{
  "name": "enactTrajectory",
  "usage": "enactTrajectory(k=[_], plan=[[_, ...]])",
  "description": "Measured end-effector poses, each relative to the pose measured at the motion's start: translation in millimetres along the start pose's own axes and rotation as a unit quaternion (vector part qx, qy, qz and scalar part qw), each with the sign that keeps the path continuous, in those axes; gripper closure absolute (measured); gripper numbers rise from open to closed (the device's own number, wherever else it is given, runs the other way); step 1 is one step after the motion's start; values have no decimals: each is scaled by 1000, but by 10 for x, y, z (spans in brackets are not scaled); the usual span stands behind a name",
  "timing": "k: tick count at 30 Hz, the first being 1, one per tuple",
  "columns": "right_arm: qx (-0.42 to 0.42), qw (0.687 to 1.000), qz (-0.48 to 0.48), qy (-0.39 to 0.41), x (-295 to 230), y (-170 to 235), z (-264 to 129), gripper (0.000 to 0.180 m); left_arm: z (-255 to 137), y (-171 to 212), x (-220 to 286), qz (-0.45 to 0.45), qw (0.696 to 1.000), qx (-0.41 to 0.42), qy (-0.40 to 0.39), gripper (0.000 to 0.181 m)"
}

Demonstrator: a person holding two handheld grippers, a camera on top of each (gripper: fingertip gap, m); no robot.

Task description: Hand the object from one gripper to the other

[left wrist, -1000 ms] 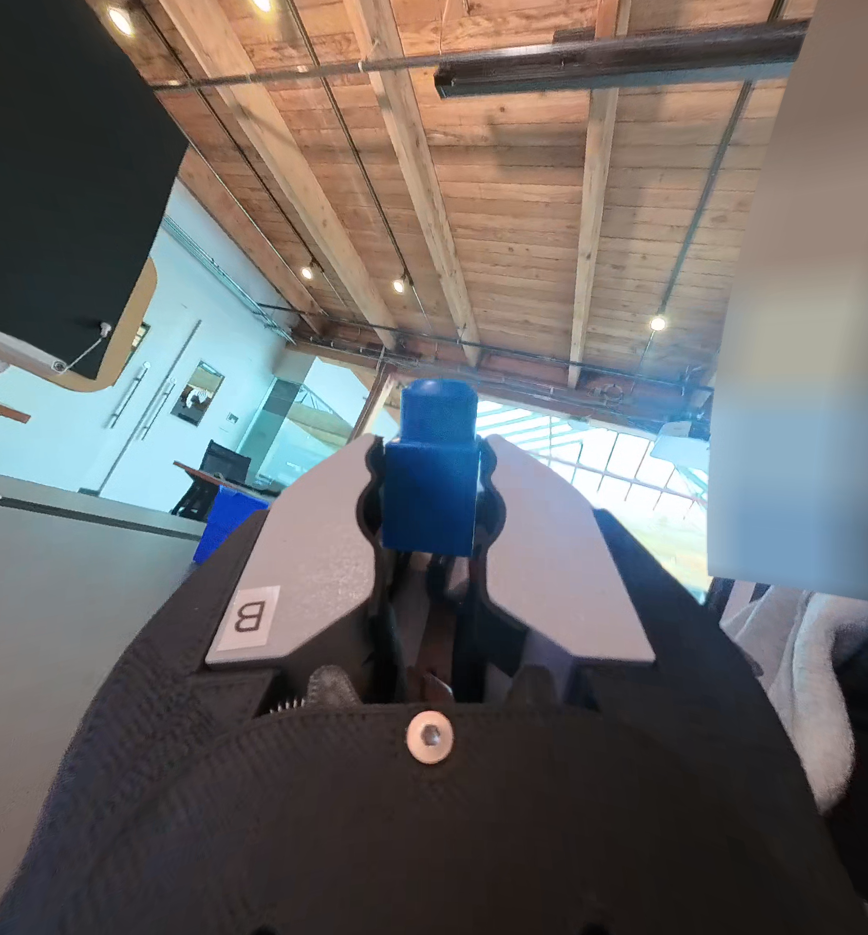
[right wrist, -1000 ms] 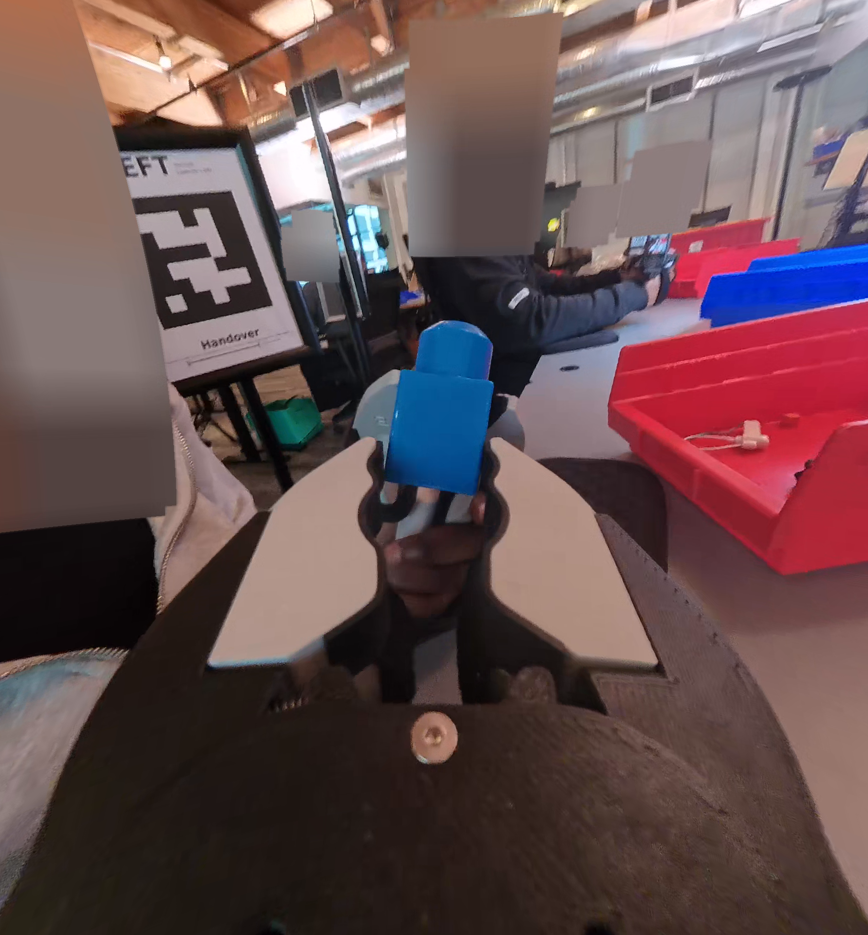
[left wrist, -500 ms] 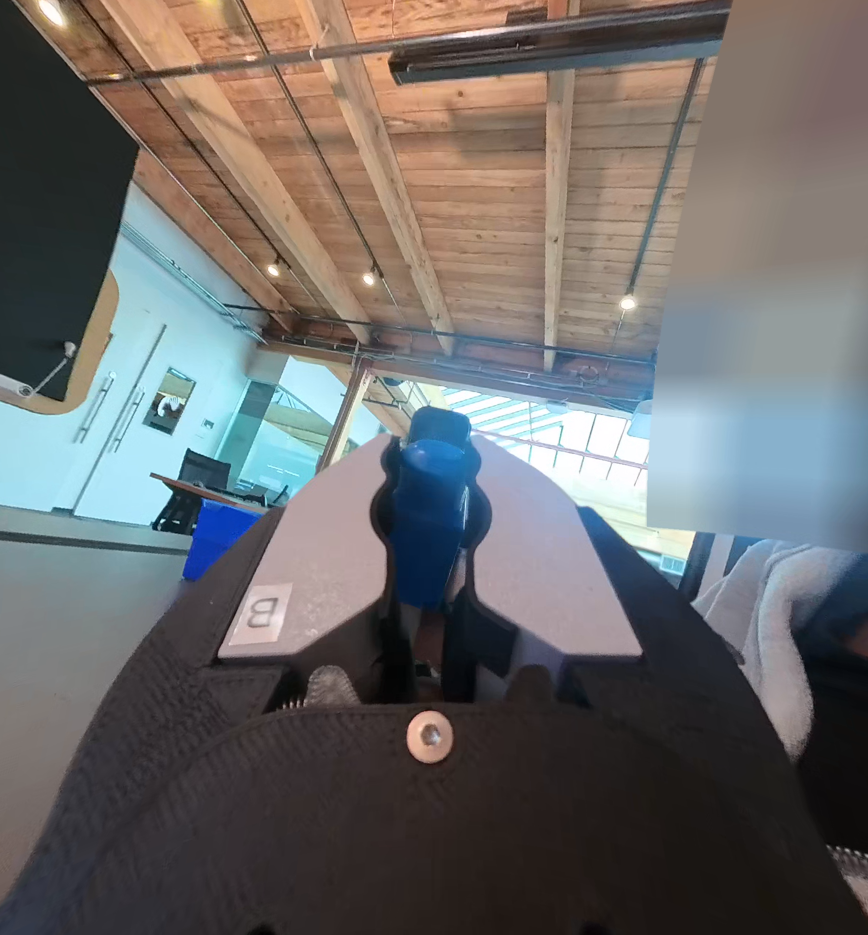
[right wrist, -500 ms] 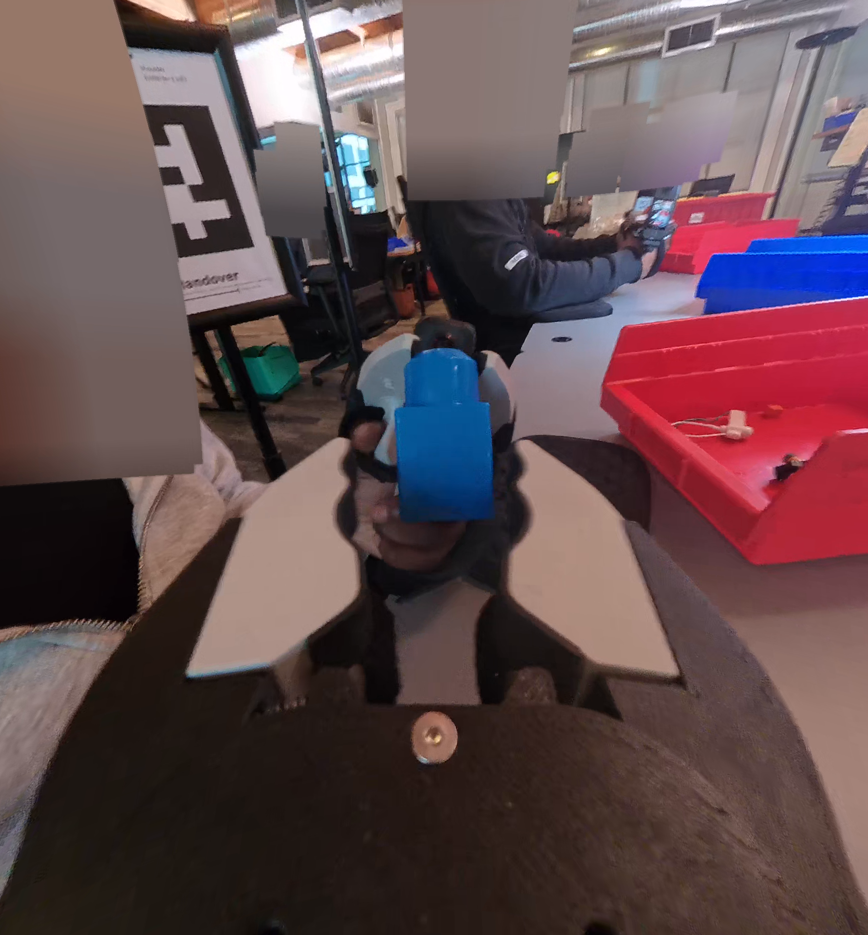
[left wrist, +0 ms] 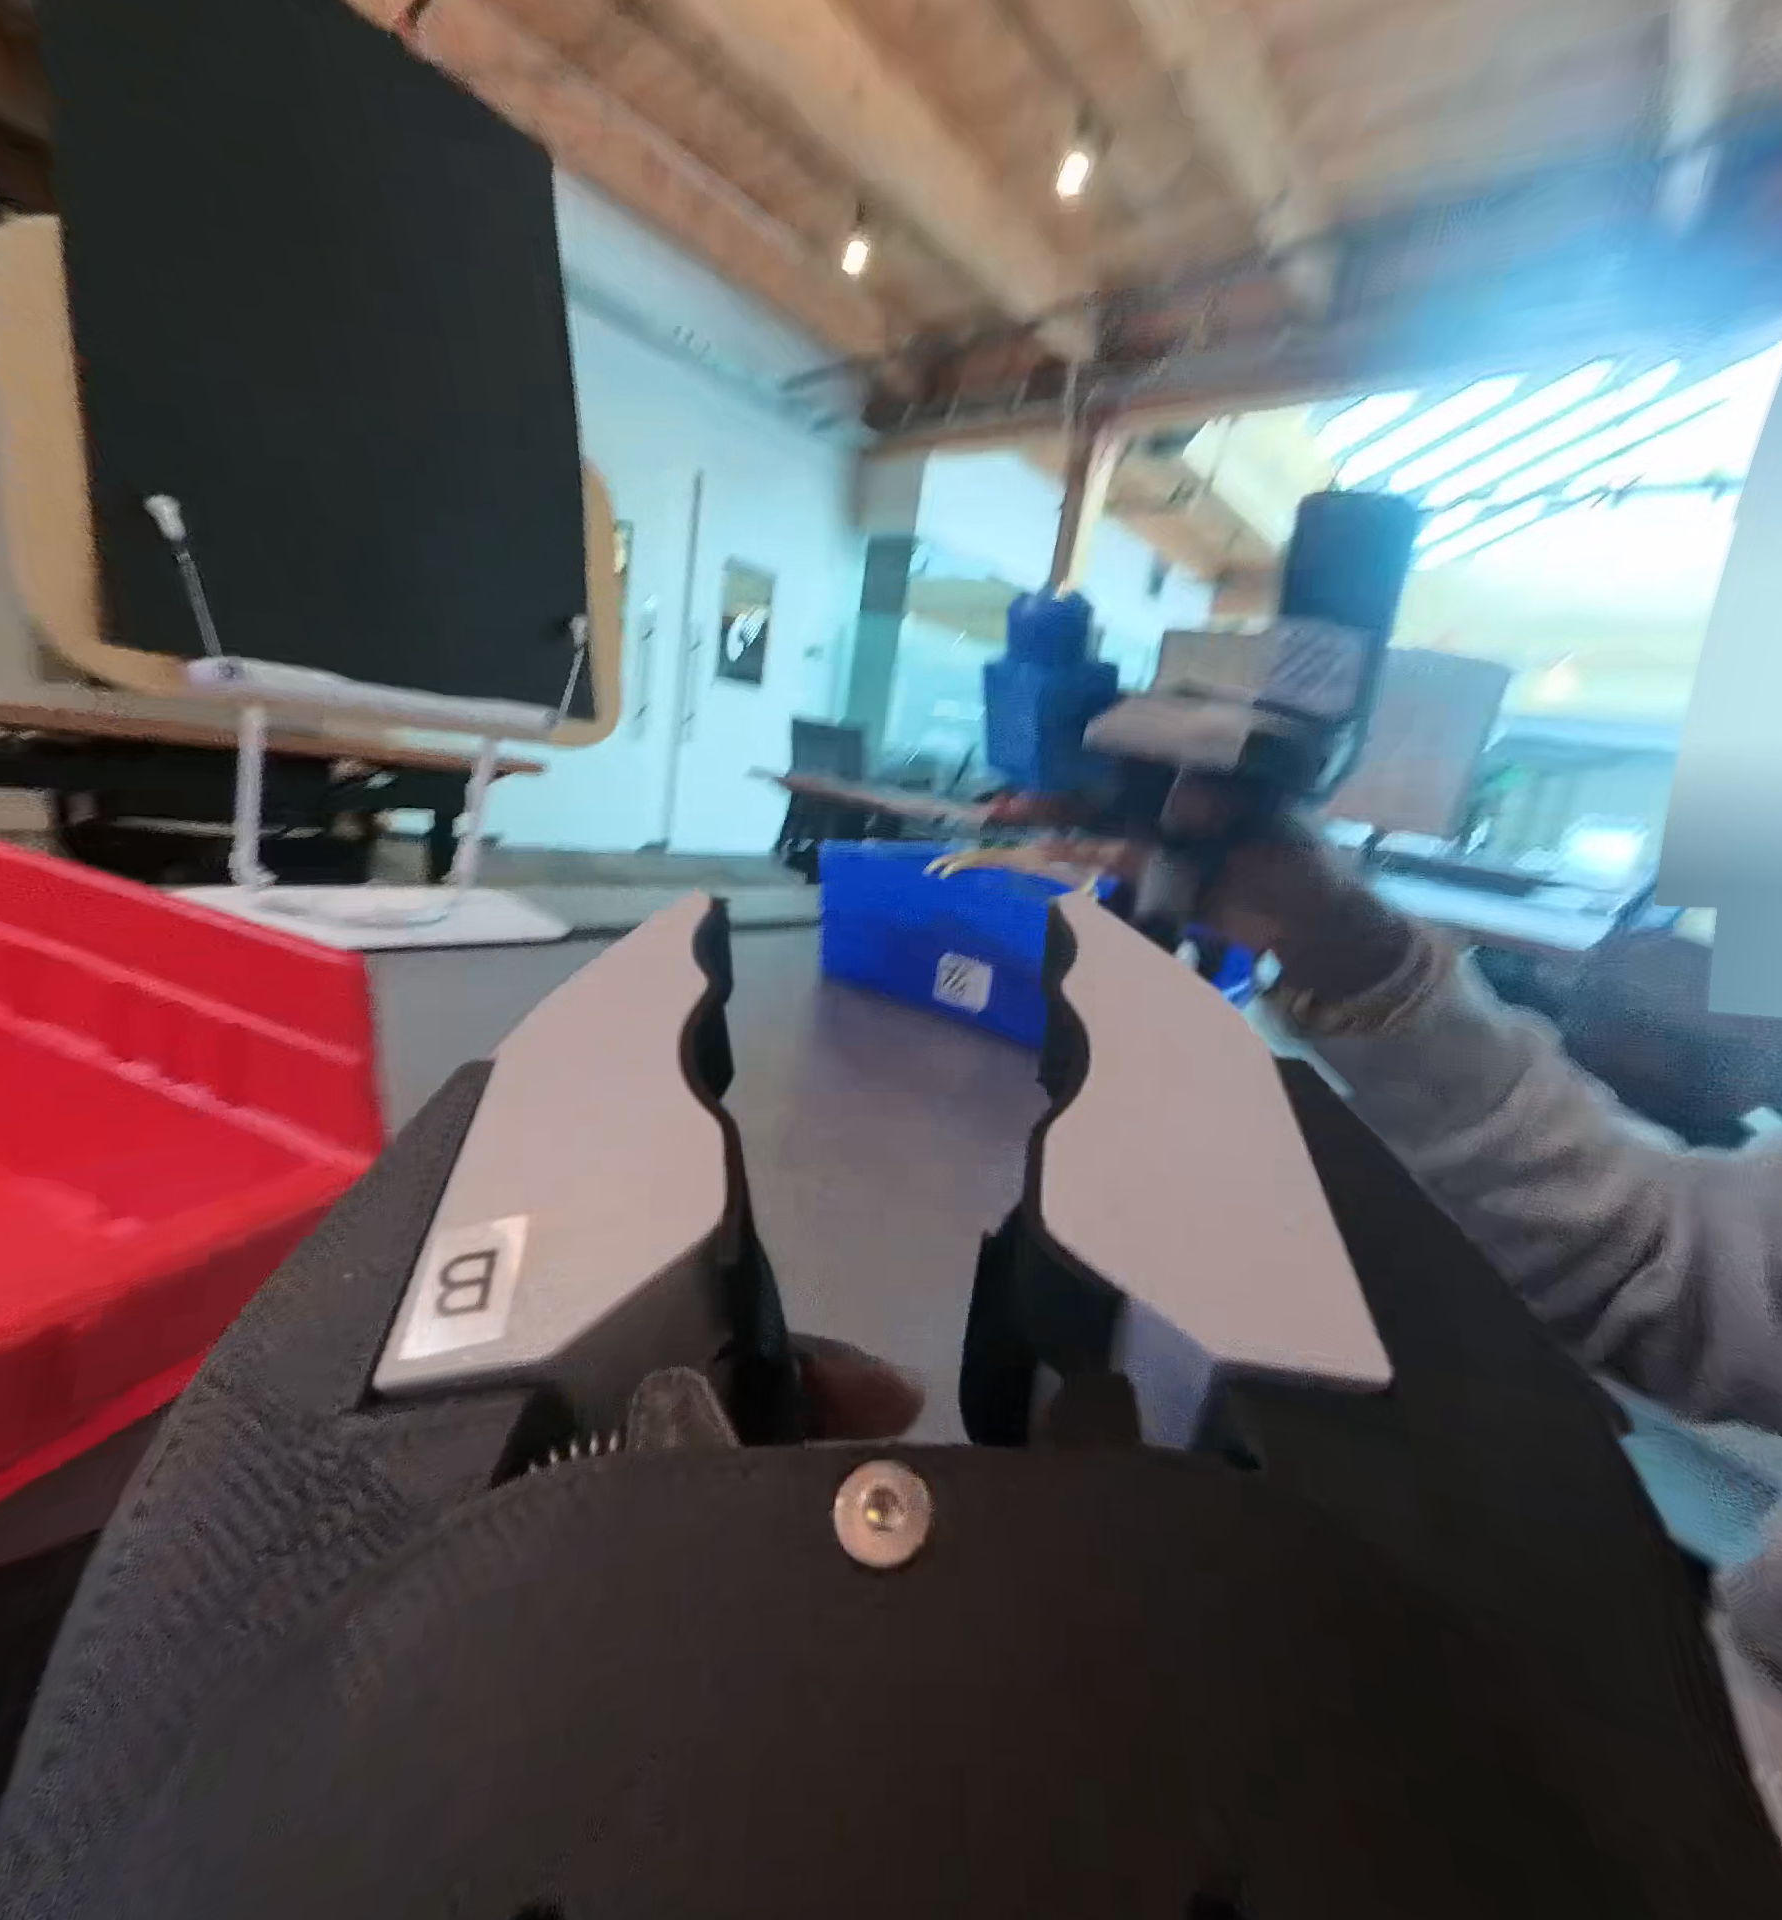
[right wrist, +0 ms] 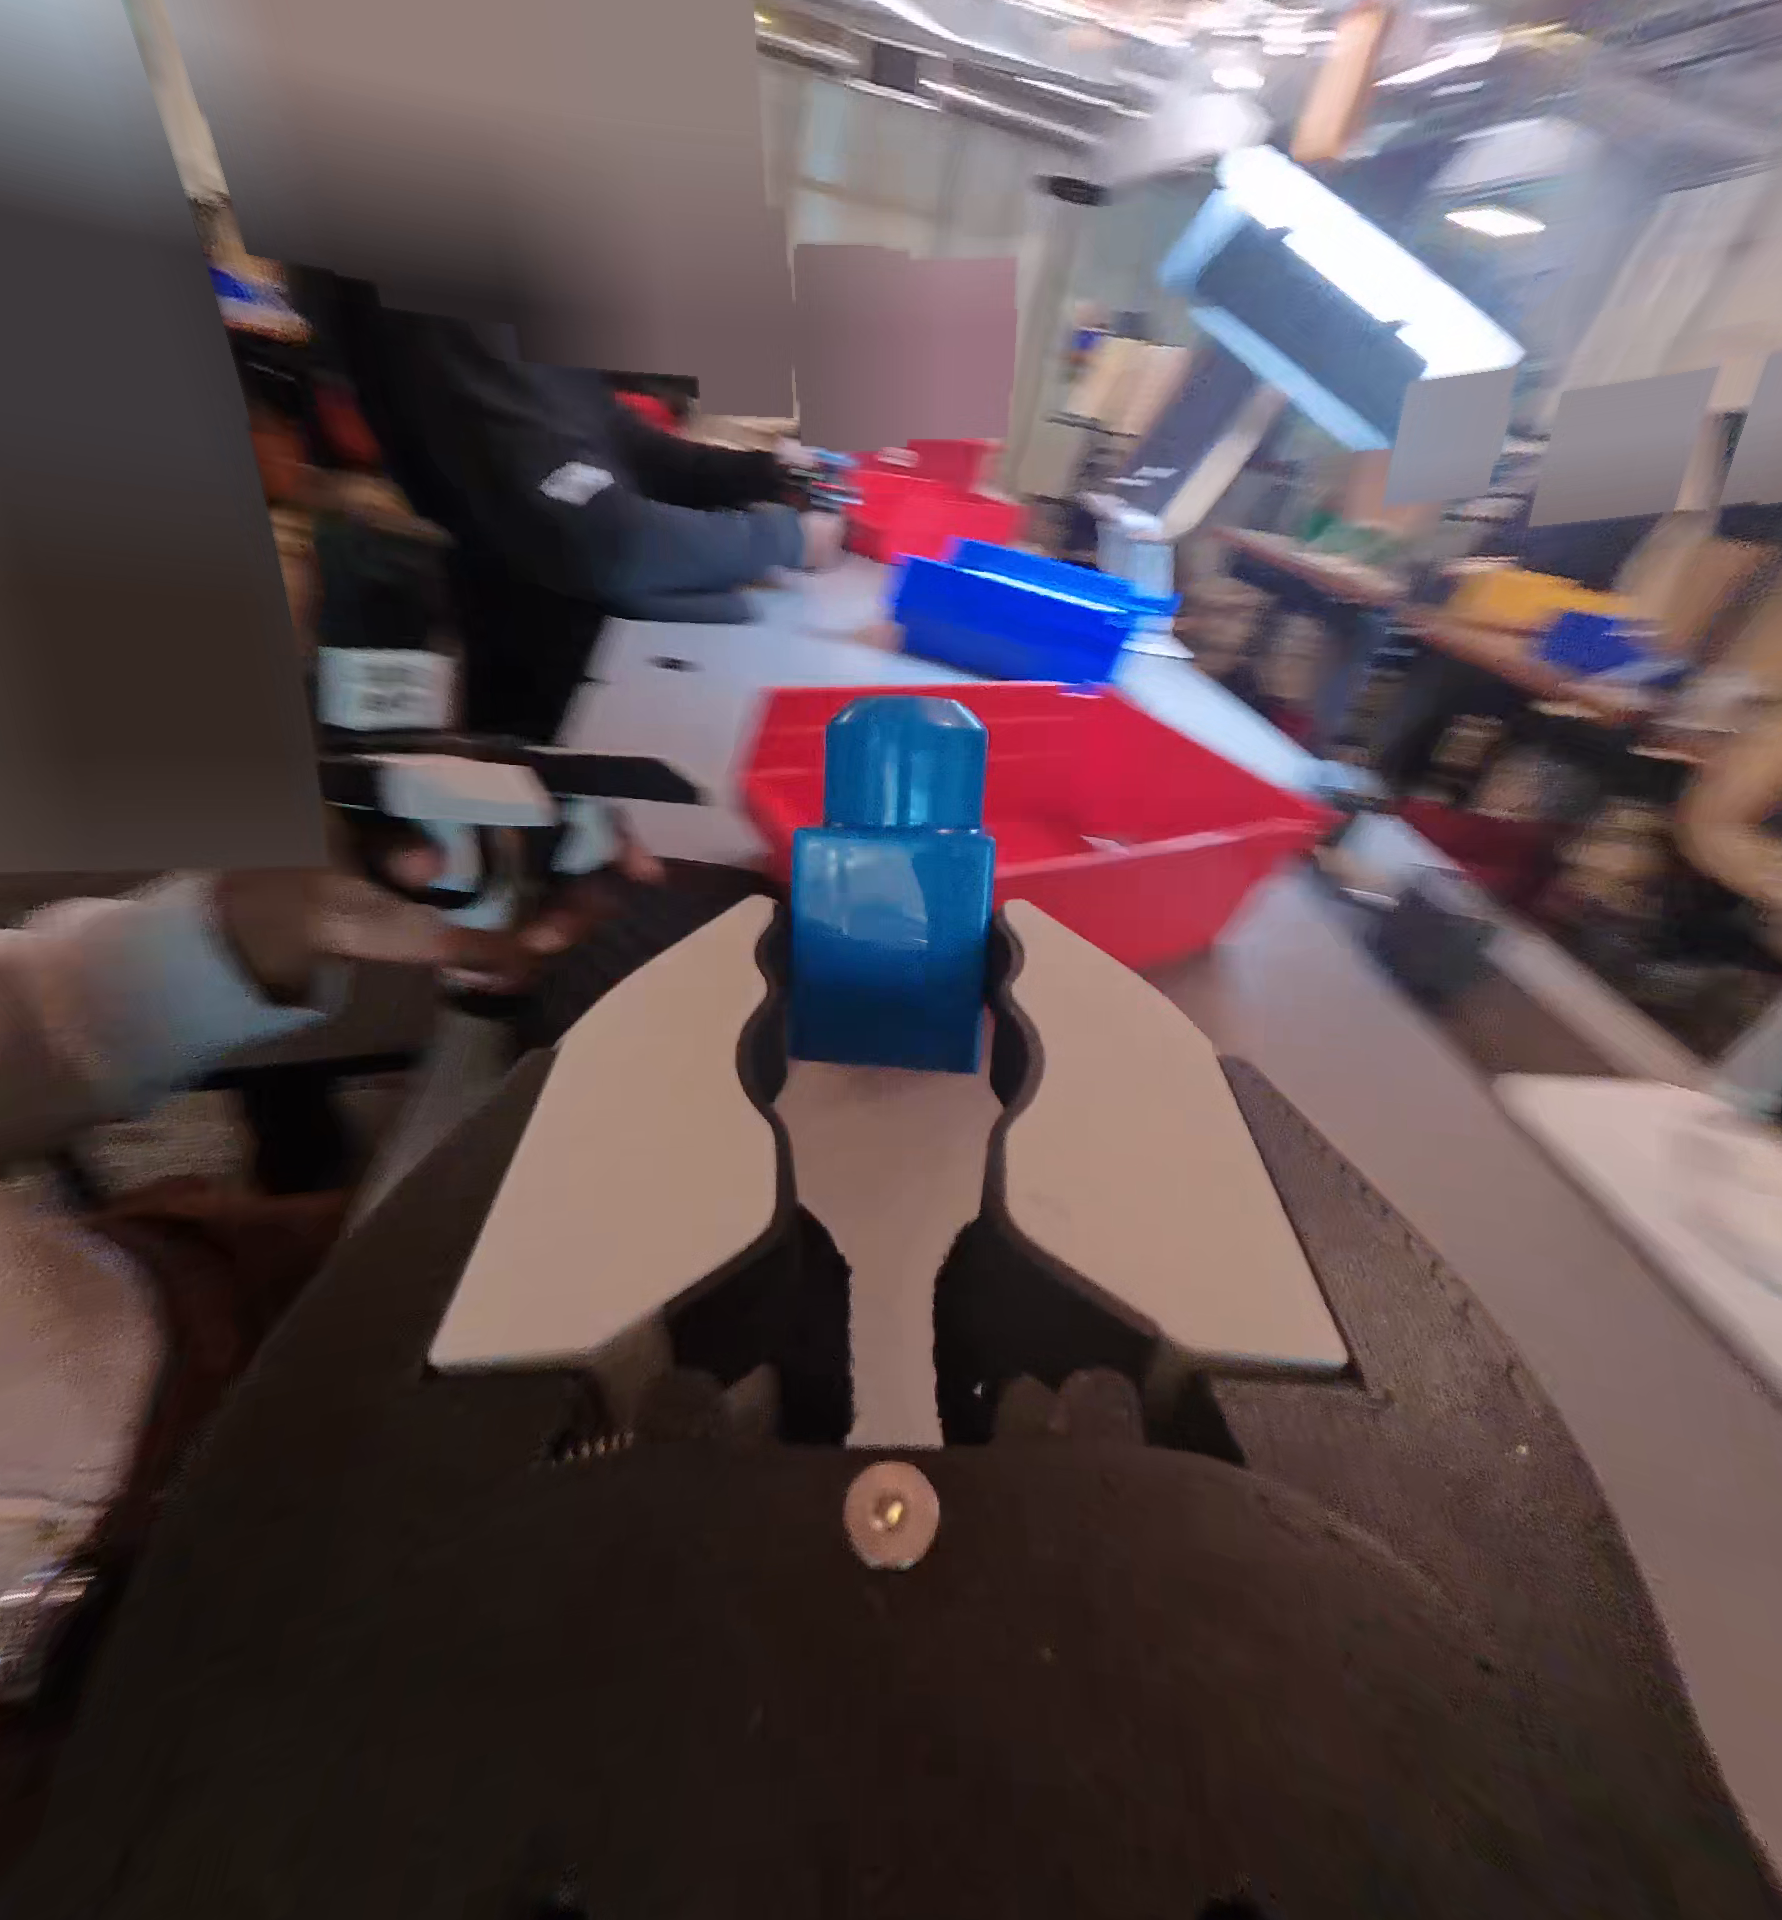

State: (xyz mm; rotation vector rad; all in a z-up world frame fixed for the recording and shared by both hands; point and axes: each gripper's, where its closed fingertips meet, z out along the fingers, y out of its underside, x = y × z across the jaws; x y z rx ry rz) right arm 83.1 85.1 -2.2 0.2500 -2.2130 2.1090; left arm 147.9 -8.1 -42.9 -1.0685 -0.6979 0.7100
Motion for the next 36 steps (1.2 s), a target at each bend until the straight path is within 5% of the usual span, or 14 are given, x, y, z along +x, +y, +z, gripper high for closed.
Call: enactTrajectory(k=[3,8,12,17,30,36], plan=[[-55,981,-54,176,639,-57,-587,143,-87,41,-113,27,998,-51,-28,114],[-186,883,-10,431,1439,394,-1846,143,-220,87,-340,11,994,-86,-72,104],[-308,798,79,512,1608,956,-2533,143,-308,111,-470,1,991,-97,-96,103],[-385,745,170,518,1520,1373,-2881,143,-338,66,-481,2,991,-90,-96,103],[-419,725,225,499,1440,1619,-2989,143,-380,119,-533,-6,988,-112,-105,103],[-372,740,178,531,1561,1373,-2922,112,-413,173,-570,-7,985,-135,-111,102]])
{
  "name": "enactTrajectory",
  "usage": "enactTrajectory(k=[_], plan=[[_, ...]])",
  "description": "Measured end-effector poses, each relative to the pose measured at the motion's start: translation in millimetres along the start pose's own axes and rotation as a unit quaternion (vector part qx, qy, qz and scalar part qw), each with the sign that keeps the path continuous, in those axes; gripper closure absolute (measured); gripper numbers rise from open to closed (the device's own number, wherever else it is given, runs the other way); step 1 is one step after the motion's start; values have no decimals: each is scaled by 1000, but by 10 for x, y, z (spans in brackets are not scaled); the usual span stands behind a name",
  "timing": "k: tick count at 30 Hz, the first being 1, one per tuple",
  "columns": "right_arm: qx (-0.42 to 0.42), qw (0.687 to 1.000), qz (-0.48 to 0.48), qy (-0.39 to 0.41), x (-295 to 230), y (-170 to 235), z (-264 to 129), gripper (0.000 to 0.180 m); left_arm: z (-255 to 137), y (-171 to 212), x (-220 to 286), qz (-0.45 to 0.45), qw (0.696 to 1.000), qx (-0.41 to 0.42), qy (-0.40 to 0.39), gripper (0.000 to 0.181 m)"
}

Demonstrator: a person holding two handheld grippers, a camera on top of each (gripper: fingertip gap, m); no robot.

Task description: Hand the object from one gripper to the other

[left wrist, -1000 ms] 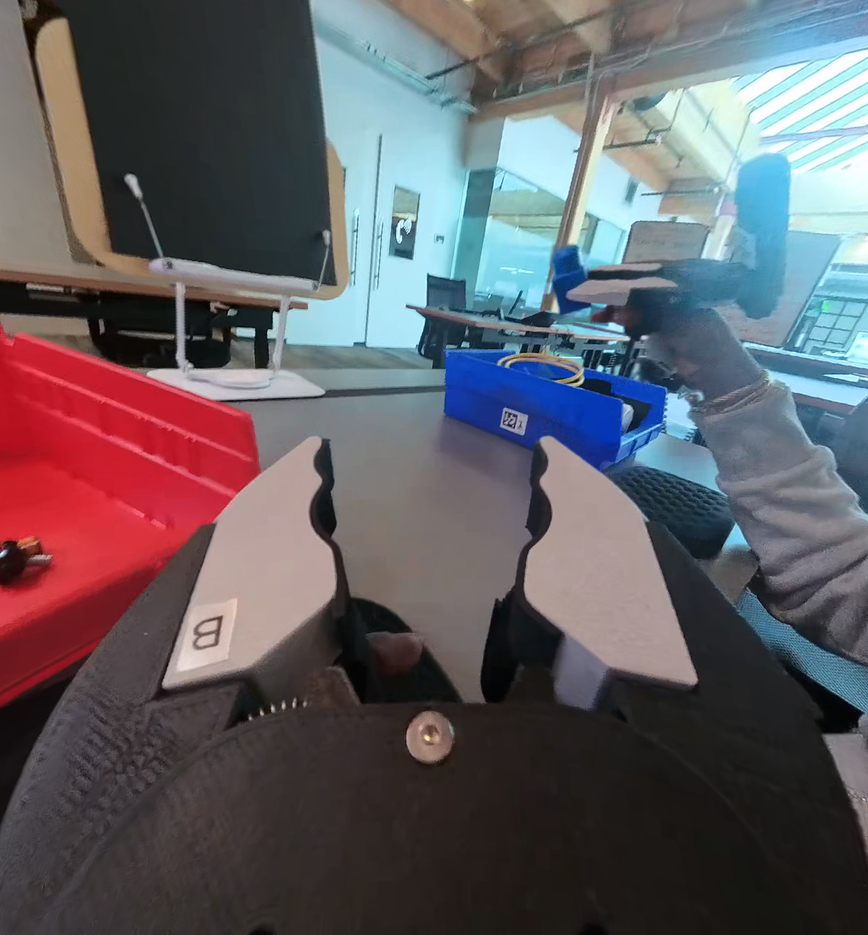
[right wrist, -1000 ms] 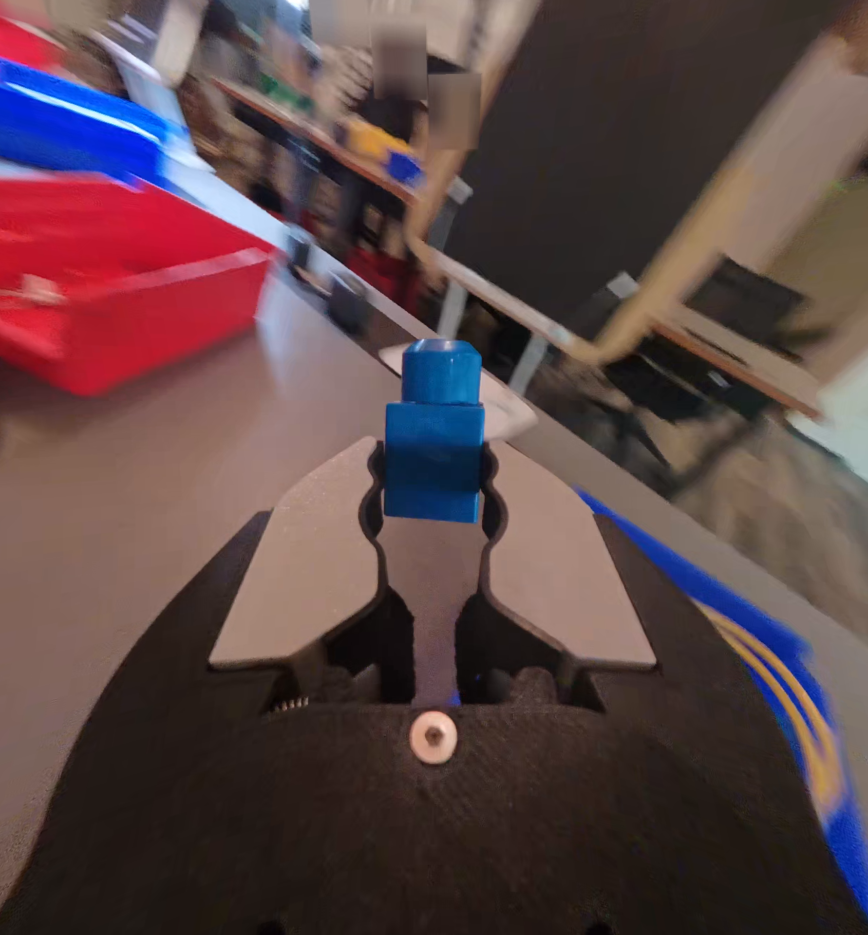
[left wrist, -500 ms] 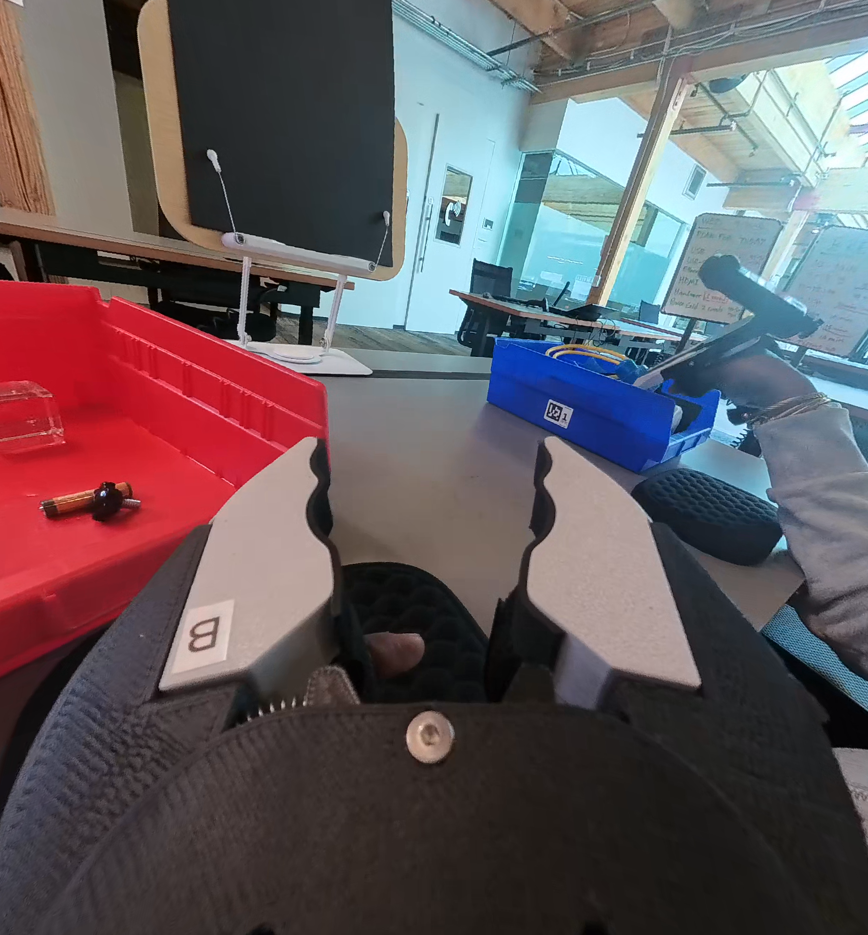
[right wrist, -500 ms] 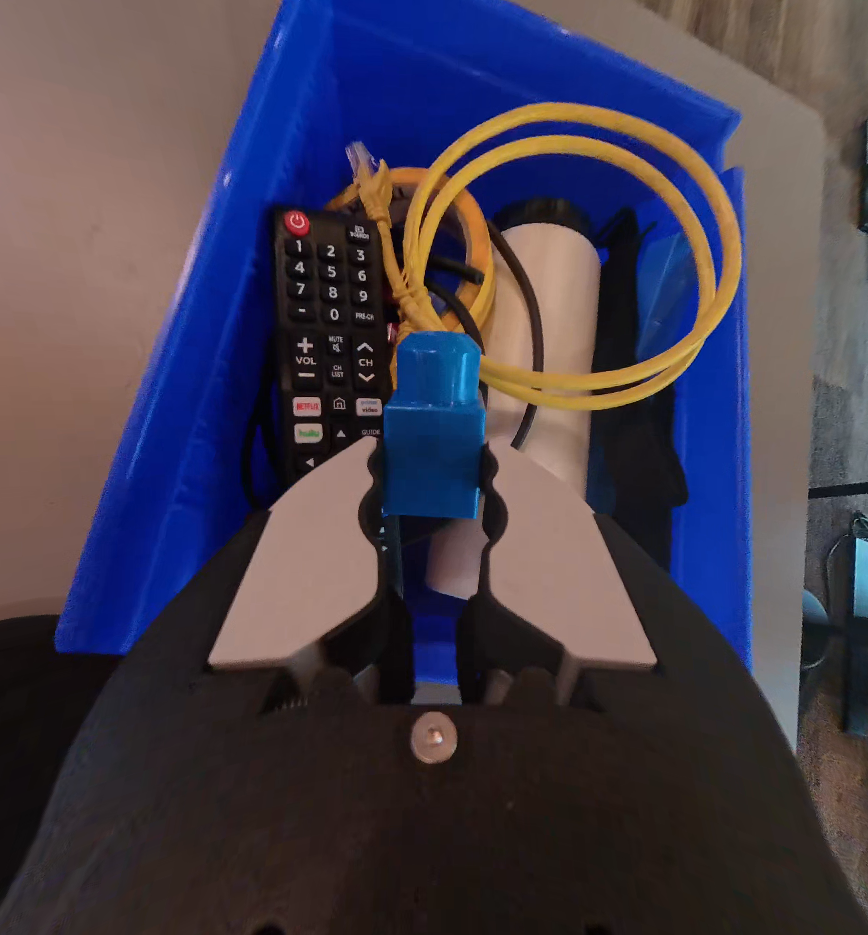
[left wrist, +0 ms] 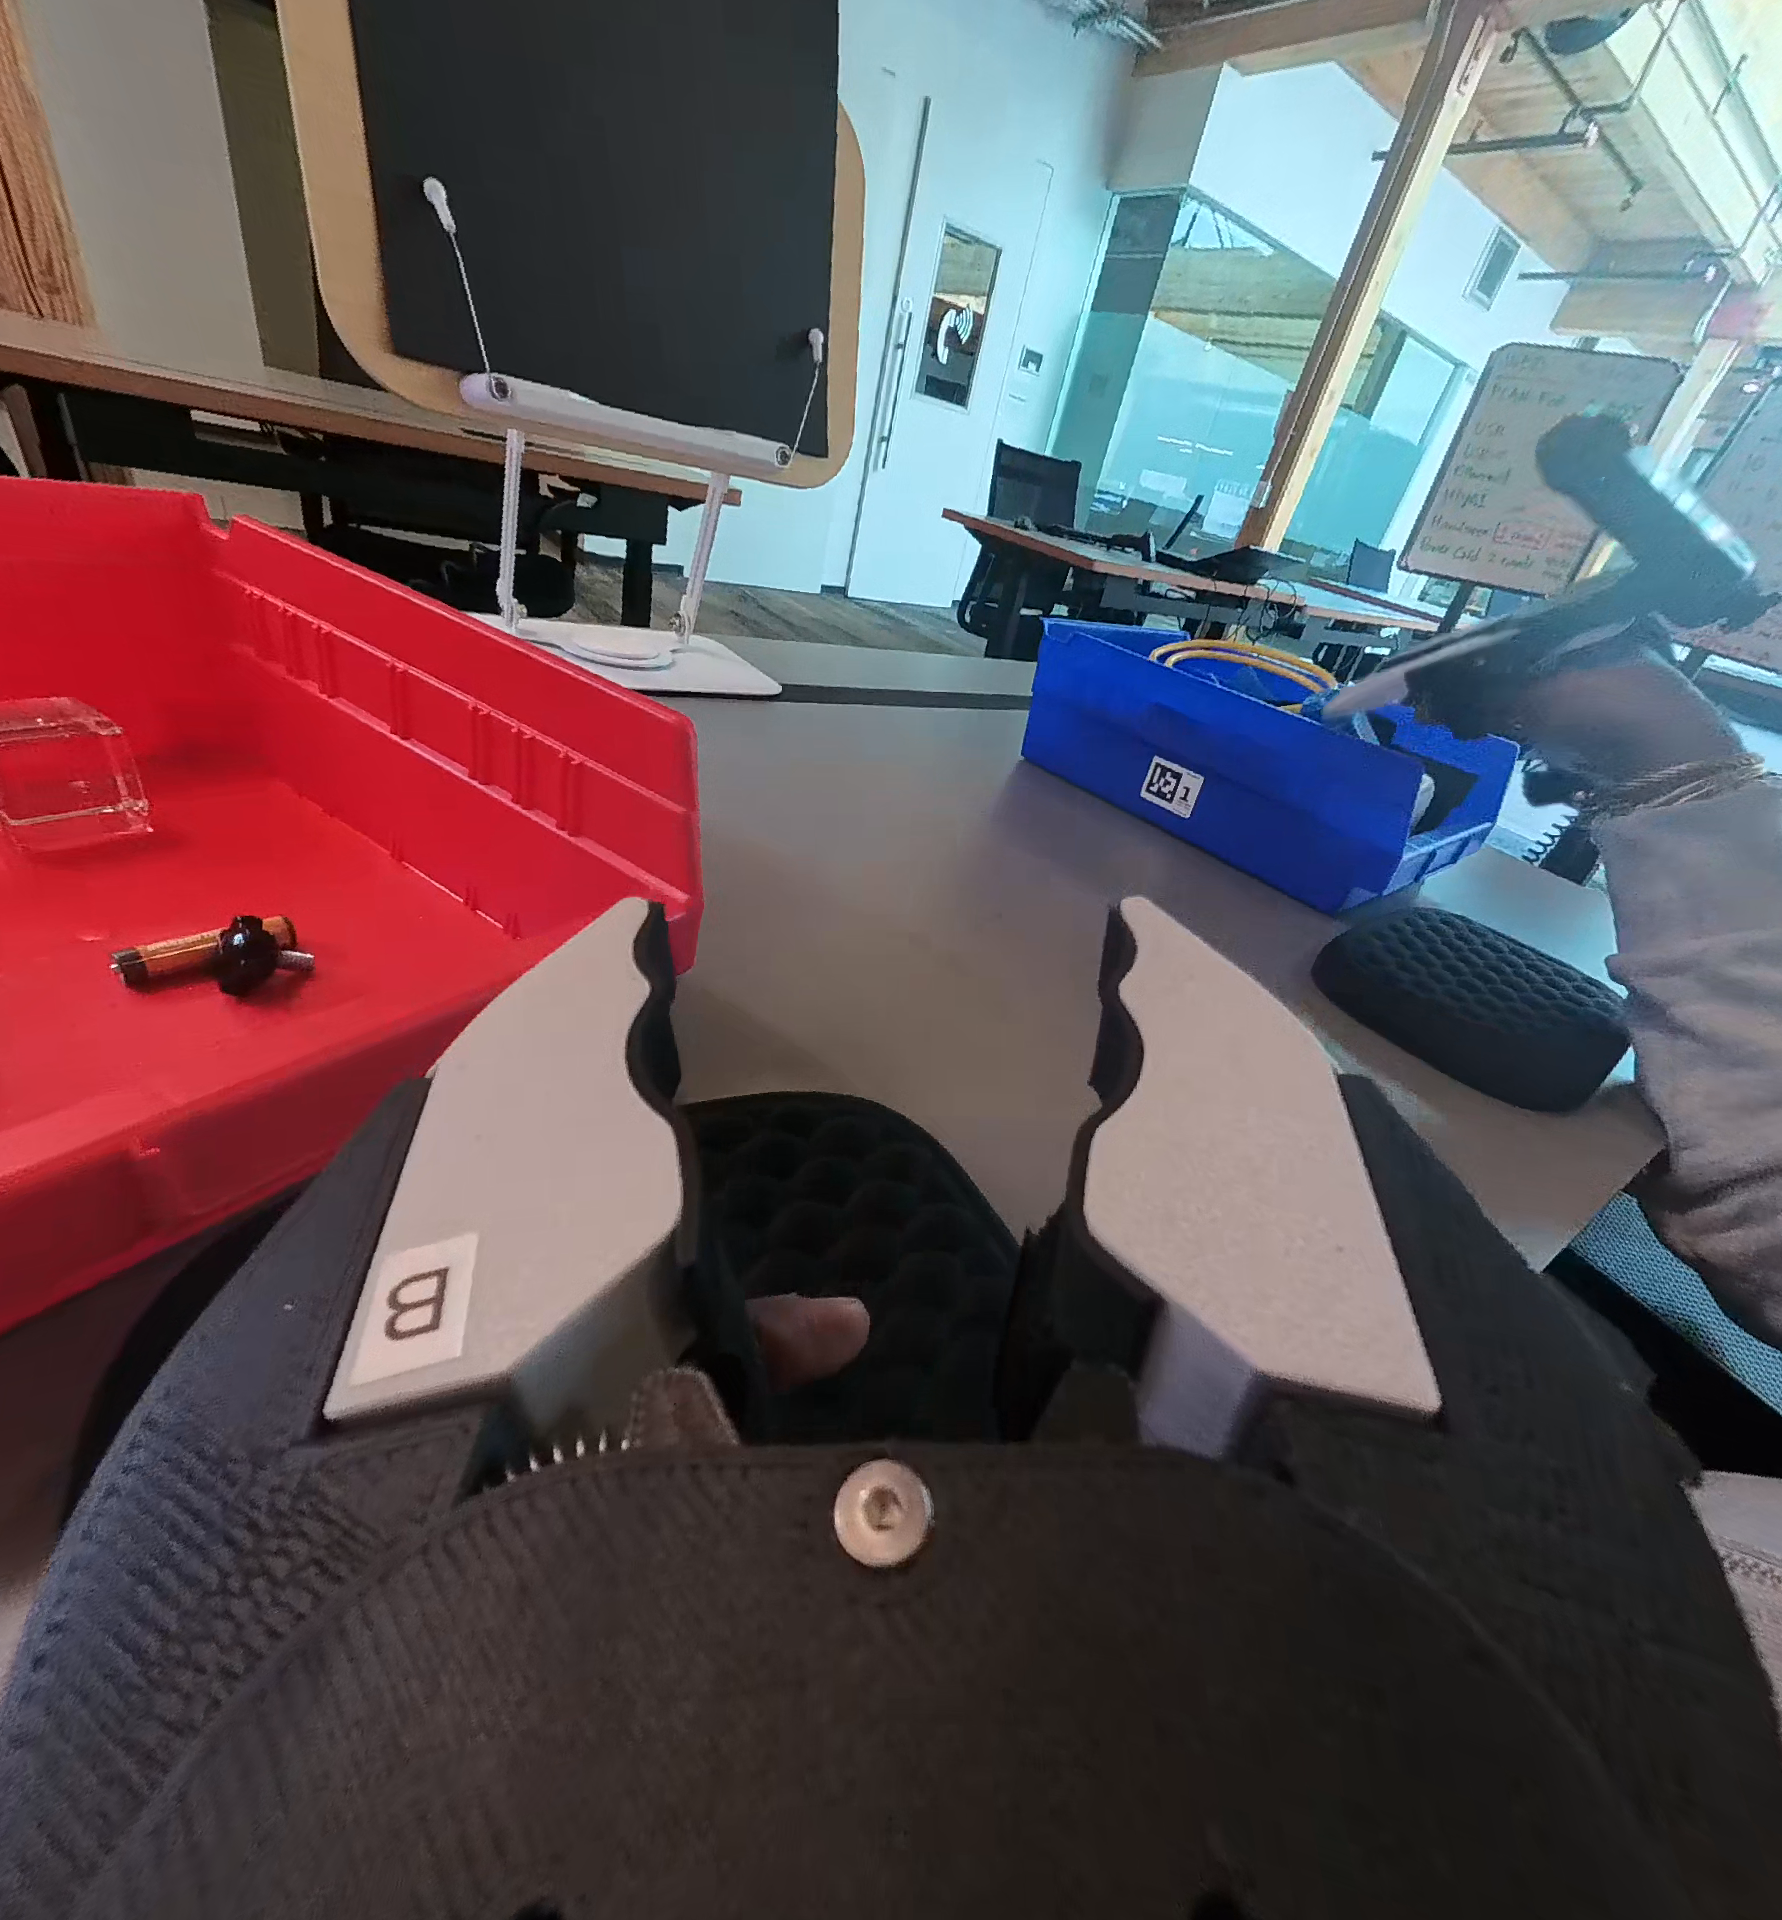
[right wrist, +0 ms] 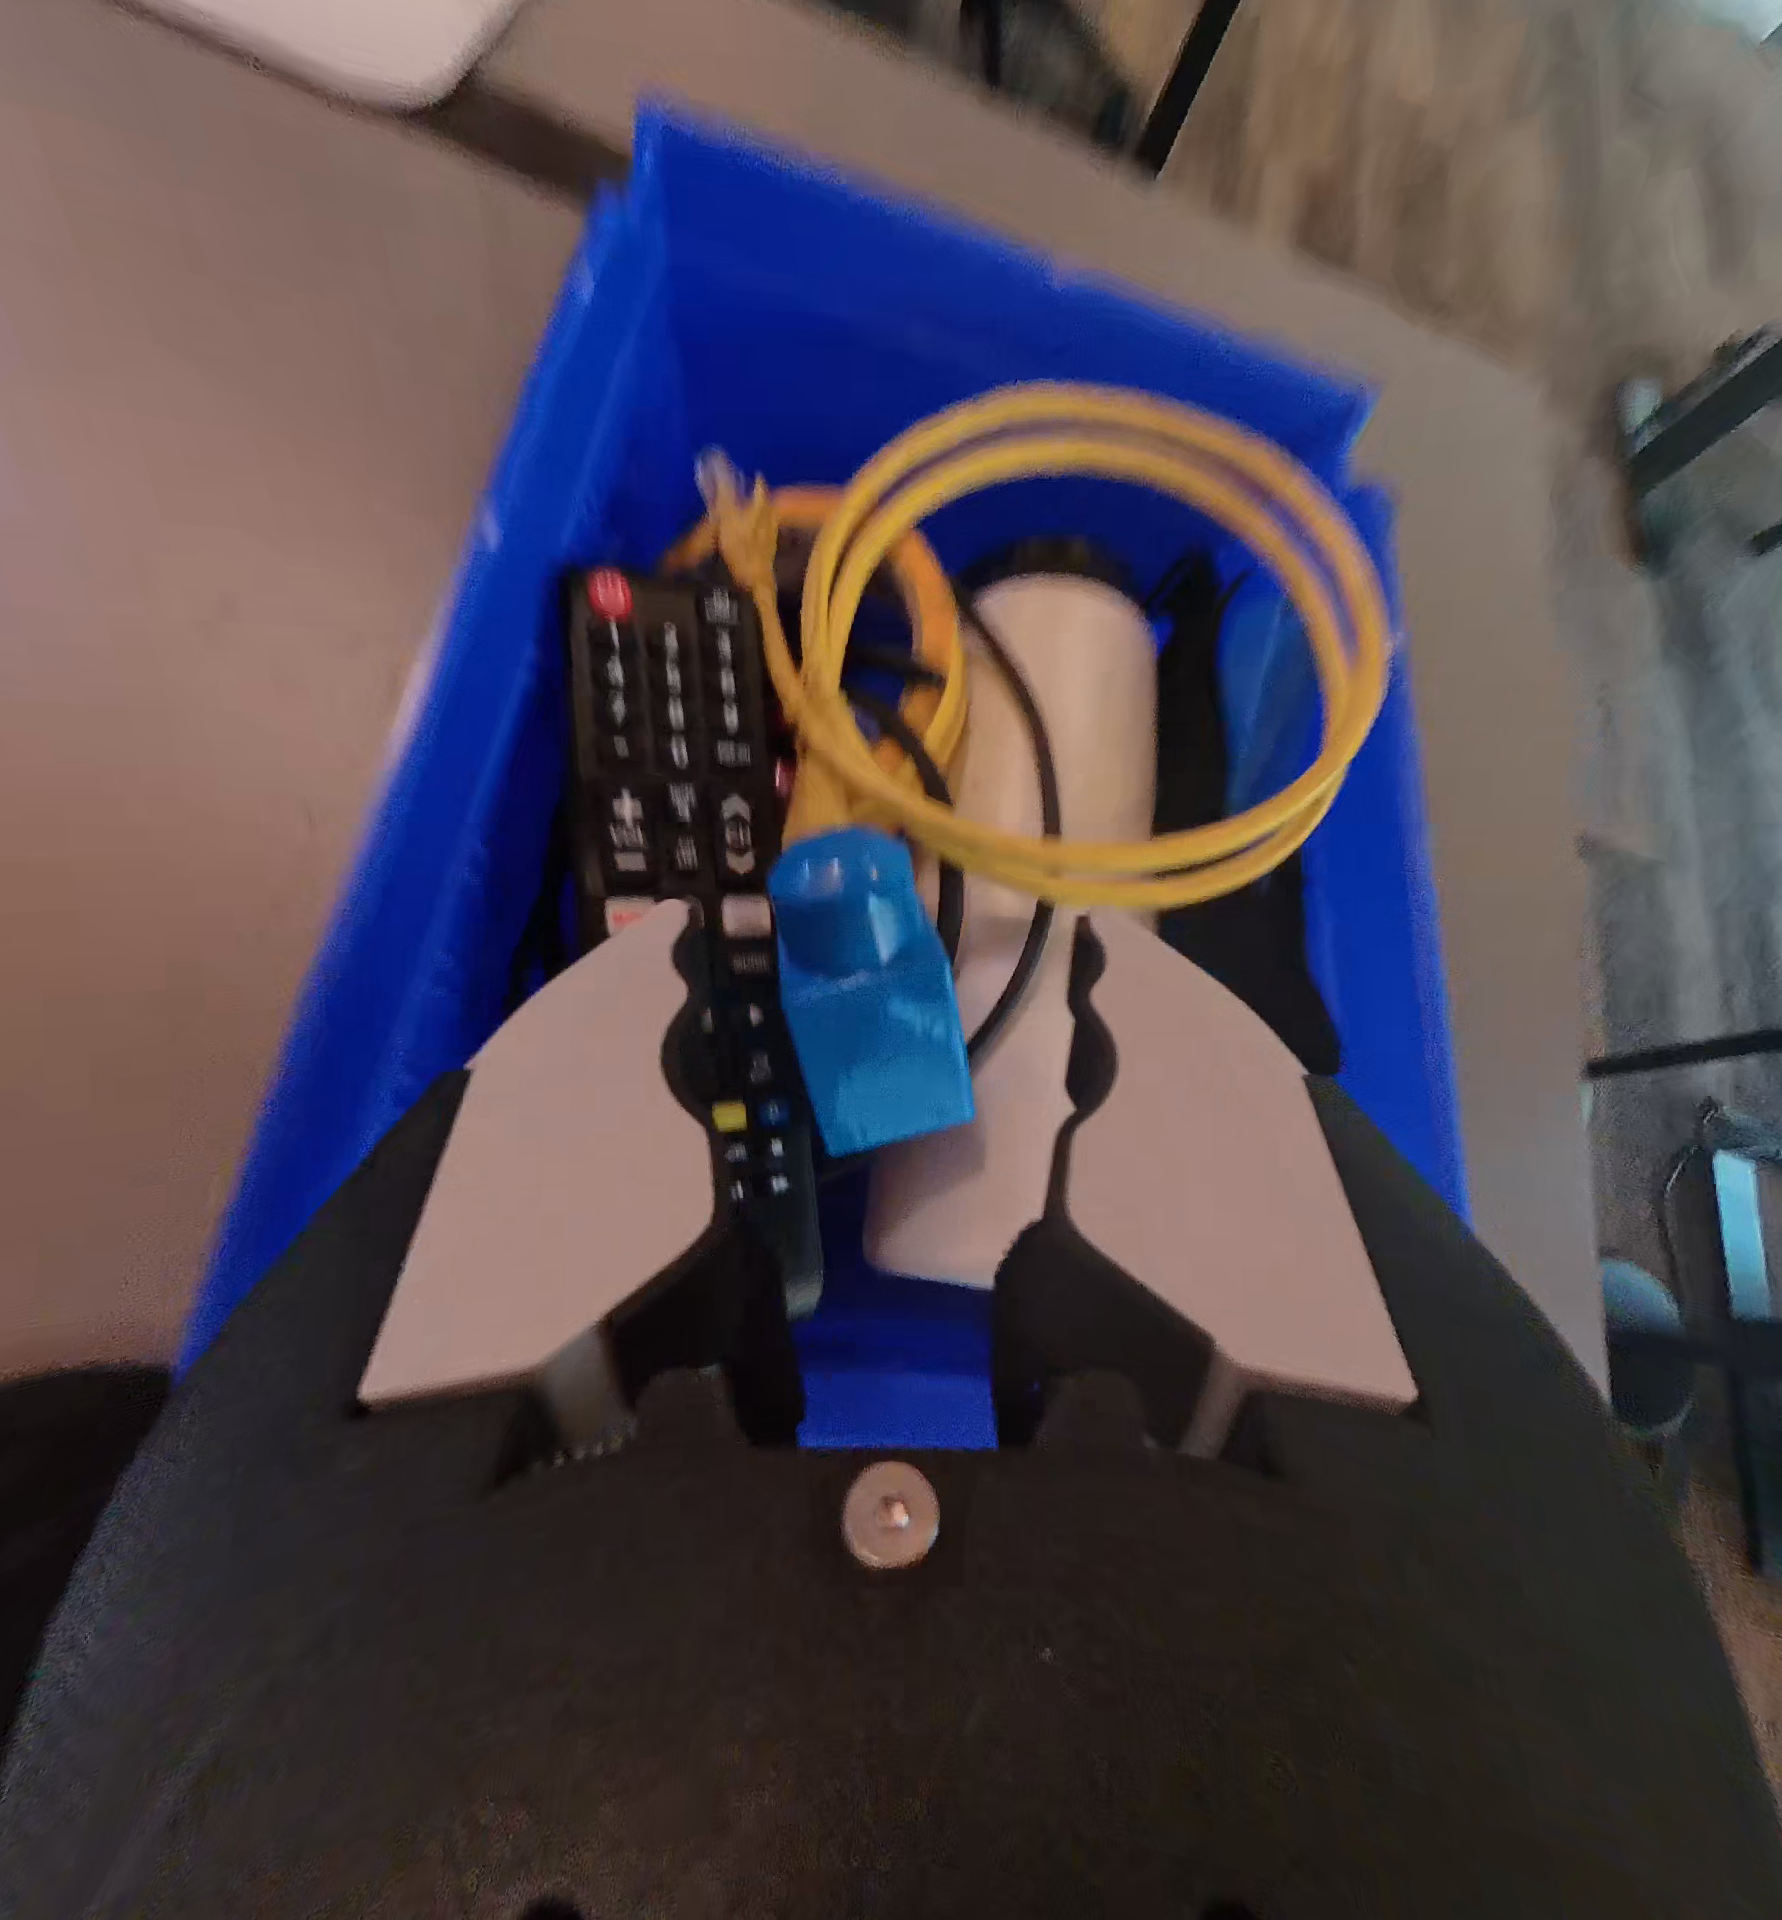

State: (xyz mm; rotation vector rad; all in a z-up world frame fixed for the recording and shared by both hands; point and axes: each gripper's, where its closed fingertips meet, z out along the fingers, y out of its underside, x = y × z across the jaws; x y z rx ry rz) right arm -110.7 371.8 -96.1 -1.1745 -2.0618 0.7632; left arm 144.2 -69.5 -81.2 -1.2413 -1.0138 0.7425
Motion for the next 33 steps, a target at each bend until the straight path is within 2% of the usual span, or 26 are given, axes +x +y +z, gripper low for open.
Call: enactTrajectory(k=[2,4,6,7,8,9,10,12,13,15,17,18,20,33], plan=[[85,996,-9,8,-112,-331,-164,102,-1,-1,-9,-1,1000,-2,0,102],[213,974,-47,-56,-615,-761,-424,95,-2,-8,-12,0,1000,-3,-1,102],[333,920,-117,-171,-1439,-1034,-738,103,-2,-5,-11,2,1000,-6,-1,102],[362,888,-153,-241,-1910,-1022,-847,109,-3,2,-8,3,1000,-8,0,102],[346,866,-172,-318,-2372,-896,-881,111,0,15,-4,4,1000,-11,1,102],[286,859,-167,-390,-2772,-698,-845,110,5,34,0,3,1000,-15,3,102],[208,858,-147,-446,-3097,-493,-775,102,14,60,8,0,1000,-21,7,102],[100,851,-129,-499,-3556,-181,-614,90,36,122,25,-4,999,-35,15,102],[88,854,-130,-495,-3690,-110,-515,89,46,154,30,-4,999,-42,17,102],[95,871,-143,-460,-3836,-63,-318,75,57,216,34,0,998,-58,20,100],[53,907,-144,-391,-3831,-2,-82,67,66,266,30,4,997,-69,21,99],[16,927,-144,-345,-3782,47,68,54,71,284,30,3,997,-72,23,98],[-14,938,-144,-316,-3766,44,214,34,78,295,44,-8,997,-75,29,97],[-15,939,-141,-313,-3745,34,236,34,90,259,103,3,997,-74,31,96]])
